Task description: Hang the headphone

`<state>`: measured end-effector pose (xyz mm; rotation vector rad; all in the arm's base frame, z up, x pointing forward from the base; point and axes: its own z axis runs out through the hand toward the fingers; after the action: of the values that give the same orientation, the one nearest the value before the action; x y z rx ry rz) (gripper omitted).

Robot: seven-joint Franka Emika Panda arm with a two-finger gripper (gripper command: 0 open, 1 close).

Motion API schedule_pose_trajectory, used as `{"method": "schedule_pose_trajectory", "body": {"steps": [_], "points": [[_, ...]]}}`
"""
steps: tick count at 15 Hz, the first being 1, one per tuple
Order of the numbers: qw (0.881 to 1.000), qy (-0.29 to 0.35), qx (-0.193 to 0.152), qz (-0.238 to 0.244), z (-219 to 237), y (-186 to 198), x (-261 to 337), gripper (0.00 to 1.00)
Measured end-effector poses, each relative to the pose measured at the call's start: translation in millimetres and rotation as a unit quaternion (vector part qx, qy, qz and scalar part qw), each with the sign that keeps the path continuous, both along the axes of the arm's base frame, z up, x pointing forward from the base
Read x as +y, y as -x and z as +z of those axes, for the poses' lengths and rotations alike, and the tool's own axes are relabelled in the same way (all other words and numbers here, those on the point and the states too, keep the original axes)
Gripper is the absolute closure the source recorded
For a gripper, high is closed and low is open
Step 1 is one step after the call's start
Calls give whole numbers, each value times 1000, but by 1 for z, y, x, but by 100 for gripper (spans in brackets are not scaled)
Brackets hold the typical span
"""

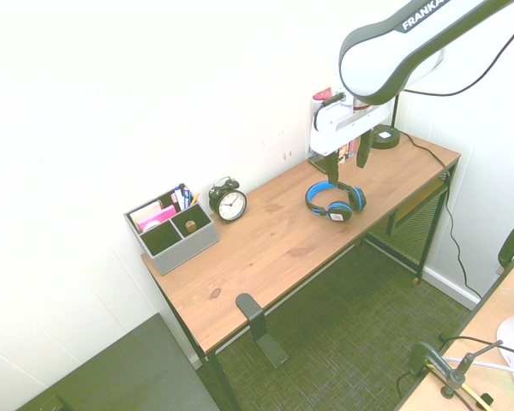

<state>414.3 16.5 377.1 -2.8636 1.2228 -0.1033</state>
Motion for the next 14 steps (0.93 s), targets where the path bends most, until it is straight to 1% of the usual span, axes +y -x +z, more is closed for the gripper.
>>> {"method": "schedule_pose_trajectory", "body": {"steps": [2, 3, 5, 7, 9, 10, 12, 14], "points": [[1000, -1, 9, -9, -5, 0, -2, 0], [1000, -2, 11, -29, -8, -3, -10, 0], [996, -4, 11, -93, -14, -25, -33, 0], [987, -1, -5, -159, -28, -65, -55, 0], [974, -3, -16, -226, -57, -101, -76, 0], [965, -5, -18, -260, -74, -116, -86, 0], [946, -6, -22, -324, -102, -142, -101, 0], [923, -3, -22, -385, -124, -166, -105, 0]]}}
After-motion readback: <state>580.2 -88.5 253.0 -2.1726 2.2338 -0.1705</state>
